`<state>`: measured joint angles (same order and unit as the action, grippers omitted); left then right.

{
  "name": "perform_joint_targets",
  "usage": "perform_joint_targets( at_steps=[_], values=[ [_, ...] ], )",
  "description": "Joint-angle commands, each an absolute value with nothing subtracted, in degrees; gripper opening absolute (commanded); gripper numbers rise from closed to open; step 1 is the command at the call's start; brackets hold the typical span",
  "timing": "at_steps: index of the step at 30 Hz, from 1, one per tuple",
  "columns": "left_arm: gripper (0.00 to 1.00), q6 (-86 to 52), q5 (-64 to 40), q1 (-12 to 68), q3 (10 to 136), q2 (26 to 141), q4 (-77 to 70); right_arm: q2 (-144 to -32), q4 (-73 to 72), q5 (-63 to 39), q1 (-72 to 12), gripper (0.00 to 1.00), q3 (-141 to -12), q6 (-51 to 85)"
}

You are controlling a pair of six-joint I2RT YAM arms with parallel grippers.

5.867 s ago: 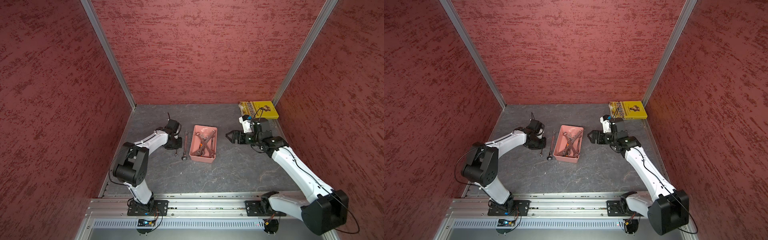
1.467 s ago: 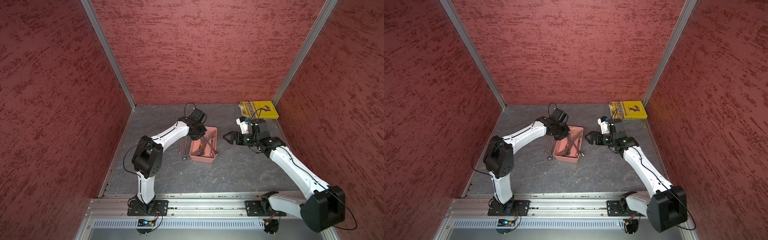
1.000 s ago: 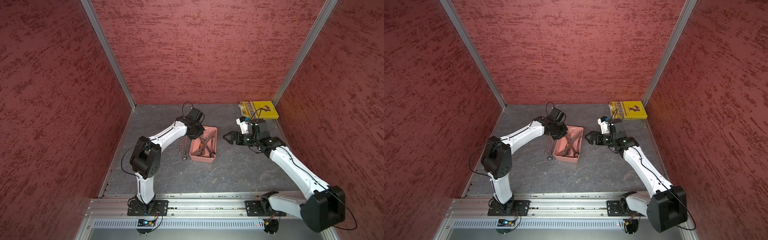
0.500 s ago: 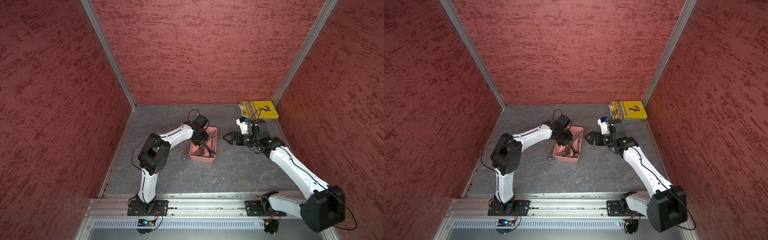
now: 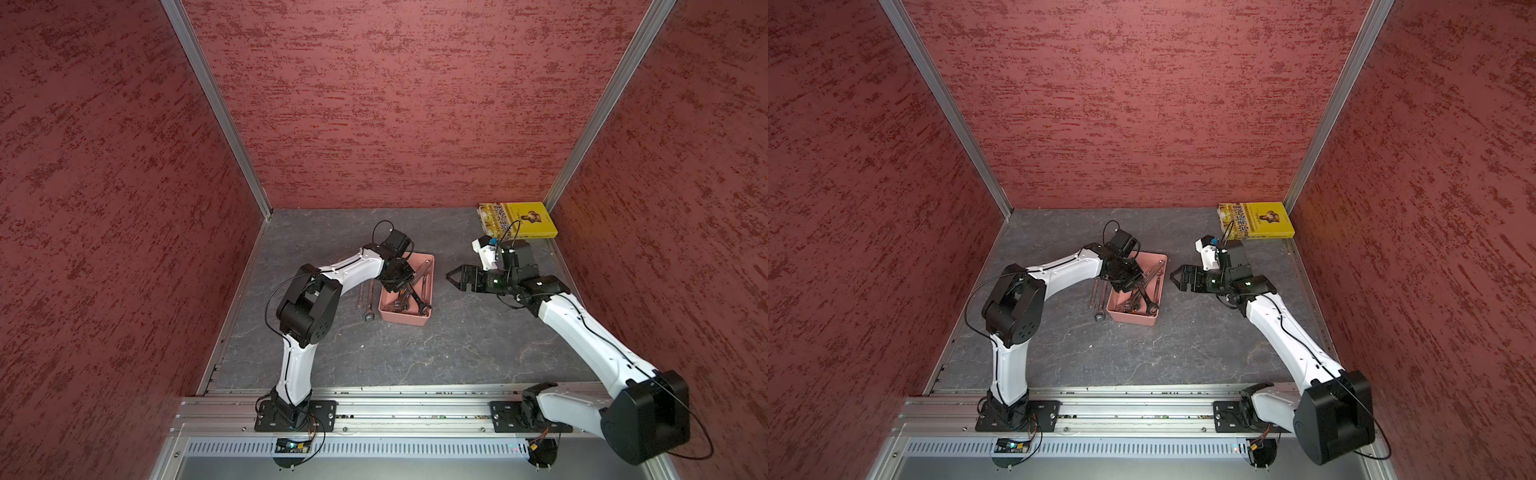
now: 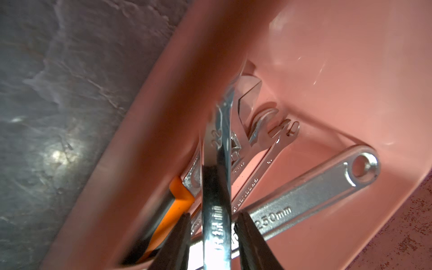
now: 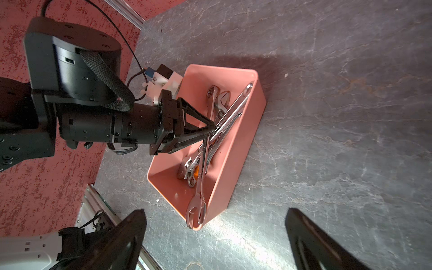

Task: Take out the wrench from the storage box
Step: Pick up the wrench from the storage box.

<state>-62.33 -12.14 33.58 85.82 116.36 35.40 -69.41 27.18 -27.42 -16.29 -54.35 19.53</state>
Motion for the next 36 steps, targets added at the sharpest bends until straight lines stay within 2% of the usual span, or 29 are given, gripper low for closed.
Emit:
perform_joint_targets(
  at_steps=[1, 8, 23, 33, 36],
  values=[
    [0.36, -61.38, -12.45, 33.18, 86.44, 120.33, 34.84, -68.47, 25.85, -26.73, -16.3, 0.98, -53.69, 19.36],
    [0.31, -60.61, -12.32, 33.49, 87.45, 122.6, 35.38, -67.44, 26.4, -26.32, -16.17, 0.98, -53.52, 19.34],
    [0.31, -59.04, -10.66, 33.84, 89.35, 125.39, 36.77, -66.44, 26.19, -26.32, -15.99, 0.98, -52.37, 19.82],
    [0.0, -59.32, -9.96, 33.57, 88.42, 121.67, 36.75, -66.86, 25.83, -26.19, -15.84, 0.98, -52.55, 19.86],
    [0.0, -59.81, -9.89, 33.74, 89.01, 119.38, 36.64, -67.04, 25.51, -26.14, -15.83, 0.98, -52.74, 19.82]
  ],
)
